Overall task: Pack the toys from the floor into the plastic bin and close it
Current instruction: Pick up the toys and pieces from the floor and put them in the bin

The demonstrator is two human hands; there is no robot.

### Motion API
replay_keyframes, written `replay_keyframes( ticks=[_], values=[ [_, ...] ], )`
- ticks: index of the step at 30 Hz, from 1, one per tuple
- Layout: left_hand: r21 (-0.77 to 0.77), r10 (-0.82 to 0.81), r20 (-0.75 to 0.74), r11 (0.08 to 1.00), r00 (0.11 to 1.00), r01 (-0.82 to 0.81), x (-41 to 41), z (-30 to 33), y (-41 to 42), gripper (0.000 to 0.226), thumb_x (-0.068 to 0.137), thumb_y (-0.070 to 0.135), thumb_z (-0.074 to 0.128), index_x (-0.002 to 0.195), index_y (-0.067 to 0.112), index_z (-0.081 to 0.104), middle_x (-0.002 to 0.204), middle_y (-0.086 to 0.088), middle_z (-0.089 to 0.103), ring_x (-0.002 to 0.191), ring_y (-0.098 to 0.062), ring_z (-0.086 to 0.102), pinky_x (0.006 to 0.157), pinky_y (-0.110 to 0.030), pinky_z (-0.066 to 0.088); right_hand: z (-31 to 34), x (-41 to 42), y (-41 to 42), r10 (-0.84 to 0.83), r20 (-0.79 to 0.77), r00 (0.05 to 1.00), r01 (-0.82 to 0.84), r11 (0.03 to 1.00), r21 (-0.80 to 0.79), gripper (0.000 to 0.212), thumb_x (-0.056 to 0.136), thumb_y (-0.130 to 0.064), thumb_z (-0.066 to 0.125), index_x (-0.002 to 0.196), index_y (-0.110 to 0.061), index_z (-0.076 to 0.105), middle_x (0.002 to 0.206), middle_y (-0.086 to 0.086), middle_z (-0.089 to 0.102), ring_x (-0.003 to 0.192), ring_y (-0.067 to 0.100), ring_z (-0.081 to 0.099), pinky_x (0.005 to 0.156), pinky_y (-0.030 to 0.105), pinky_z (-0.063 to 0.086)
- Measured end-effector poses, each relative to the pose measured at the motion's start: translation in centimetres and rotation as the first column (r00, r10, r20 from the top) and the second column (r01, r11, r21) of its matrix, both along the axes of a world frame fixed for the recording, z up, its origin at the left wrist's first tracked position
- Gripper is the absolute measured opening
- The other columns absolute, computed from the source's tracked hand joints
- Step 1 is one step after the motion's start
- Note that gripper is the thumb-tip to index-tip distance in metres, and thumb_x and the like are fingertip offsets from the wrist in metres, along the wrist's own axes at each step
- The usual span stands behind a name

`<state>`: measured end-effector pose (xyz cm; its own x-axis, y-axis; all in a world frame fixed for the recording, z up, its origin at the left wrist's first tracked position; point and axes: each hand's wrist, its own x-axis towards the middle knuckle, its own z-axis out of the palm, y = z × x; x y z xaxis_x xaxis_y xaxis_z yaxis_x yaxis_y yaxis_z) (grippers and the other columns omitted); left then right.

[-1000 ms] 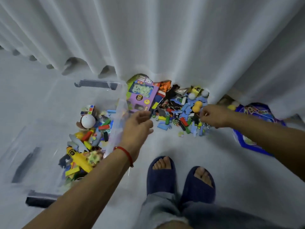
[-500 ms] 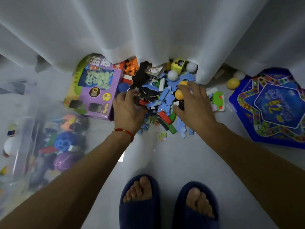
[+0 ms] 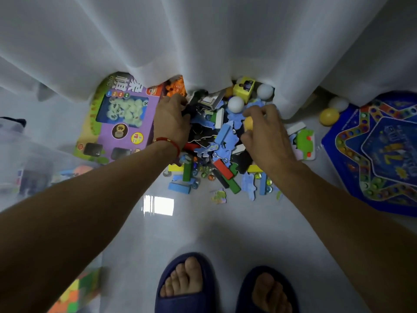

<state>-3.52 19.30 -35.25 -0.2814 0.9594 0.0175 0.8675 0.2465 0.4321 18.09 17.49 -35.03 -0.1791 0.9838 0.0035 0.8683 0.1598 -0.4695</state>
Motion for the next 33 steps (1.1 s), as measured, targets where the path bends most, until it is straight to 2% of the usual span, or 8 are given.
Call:
replay_keyframes(
  ticks=[3,6,11,13,18,24,28,33],
  values=[
    [0.010,0.072,0.129,0.997,0.989,-0.074,0.7,2.4,-1.2,0.020,0.087,0.005,0.061,0.107,0.010,0.063,0.103,-0.005,0.061,0.094,-0.022,0.055,0.074,-0.020,0.037,2.1,0.7,-1.3,-0.180,-0.330,0.927,0.125,0.976,-0.179,0.033,0.087,-0.021,0.064,0.119,-0.026,0.055,0.118,0.005,0.052,0.096,0.024,0.058,0.078,0.038,0.053],
    [0.025,0.186,0.335,0.978,0.924,-0.206,2.4,6.5,-5.1,0.014,0.093,0.008,0.058,0.107,0.011,0.058,0.097,0.001,0.058,0.087,-0.018,0.056,0.072,-0.021,0.044,5.4,1.0,-3.9,-0.516,-0.479,0.710,0.209,0.804,-0.556,0.024,0.084,-0.032,0.064,0.107,-0.029,0.058,0.110,0.004,0.062,0.087,0.024,0.066,0.066,0.040,0.059],
    [-0.243,0.380,0.788,0.915,0.484,-0.323,3.3,12.9,-16.6,0.010,0.092,0.019,0.058,0.097,0.024,0.051,0.098,-0.018,0.067,0.083,-0.035,0.071,0.070,-0.049,0.061,13.1,-0.3,-9.3,-0.787,-0.450,0.423,-0.134,0.437,-0.890,0.027,0.098,-0.023,0.054,0.117,-0.004,0.052,0.093,0.022,0.060,0.063,0.026,0.059,0.046,0.029,0.044],
    [-0.274,0.389,0.843,0.905,0.372,-0.326,1.9,16.5,-21.3,0.009,0.098,0.016,0.054,0.106,0.016,0.051,0.095,-0.020,0.070,0.067,-0.030,0.071,0.054,-0.038,0.057,17.4,-2.1,-11.0,-0.740,-0.459,0.491,-0.299,0.352,-0.887,0.031,0.099,-0.024,0.052,0.120,-0.002,0.052,0.094,0.025,0.062,0.065,0.027,0.063,0.046,0.028,0.049],
    [-0.178,0.378,0.861,0.851,0.340,-0.494,-7.1,24.6,-30.0,0.016,0.098,0.012,0.053,0.111,0.002,0.052,0.082,-0.020,0.070,0.050,-0.025,0.064,0.045,-0.031,0.050,27.8,-11.3,-14.0,-0.386,-0.594,0.706,-0.510,0.306,-0.804,0.022,0.097,-0.022,0.053,0.114,-0.009,0.054,0.102,0.025,0.064,0.074,0.030,0.066,0.055,0.030,0.054],
    [-0.328,0.442,0.892,0.780,0.098,-0.533,-16.1,30.0,-36.8,0.015,0.098,0.006,0.048,0.091,-0.006,0.053,0.104,-0.025,0.055,0.085,-0.040,0.066,0.077,-0.046,0.059,34.4,-23.2,-18.6,-0.281,-0.685,0.672,-0.565,0.403,-0.720,0.016,0.097,-0.019,0.056,0.109,-0.009,0.053,0.112,0.015,0.047,0.092,0.032,0.062,0.086,0.049,0.059],
    [-0.267,0.458,0.872,0.741,0.173,-0.617,-17.3,31.4,-39.0,0.015,0.096,0.000,0.046,0.083,0.000,0.055,0.098,-0.021,0.051,0.087,-0.037,0.059,0.089,-0.050,0.054,36.1,-24.6,-20.4,-0.149,-0.602,0.784,-0.468,0.496,-0.732,0.029,0.100,-0.030,0.056,0.121,-0.011,0.050,0.133,0.020,0.042,0.119,0.040,0.056,0.088,0.051,0.058],
    [-0.190,0.412,0.848,0.823,0.332,-0.535,-15.2,29.8,-37.6,0.021,0.093,0.004,0.051,0.112,0.001,0.061,0.095,-0.018,0.063,0.078,-0.030,0.062,0.078,-0.045,0.058,35.6,-17.4,-17.1,0.002,-0.404,0.915,-0.314,0.634,-0.707,0.034,0.099,-0.032,0.057,0.121,-0.007,0.059,0.128,0.020,0.056,0.109,0.031,0.062,0.091,0.048,0.058]
  ],
)
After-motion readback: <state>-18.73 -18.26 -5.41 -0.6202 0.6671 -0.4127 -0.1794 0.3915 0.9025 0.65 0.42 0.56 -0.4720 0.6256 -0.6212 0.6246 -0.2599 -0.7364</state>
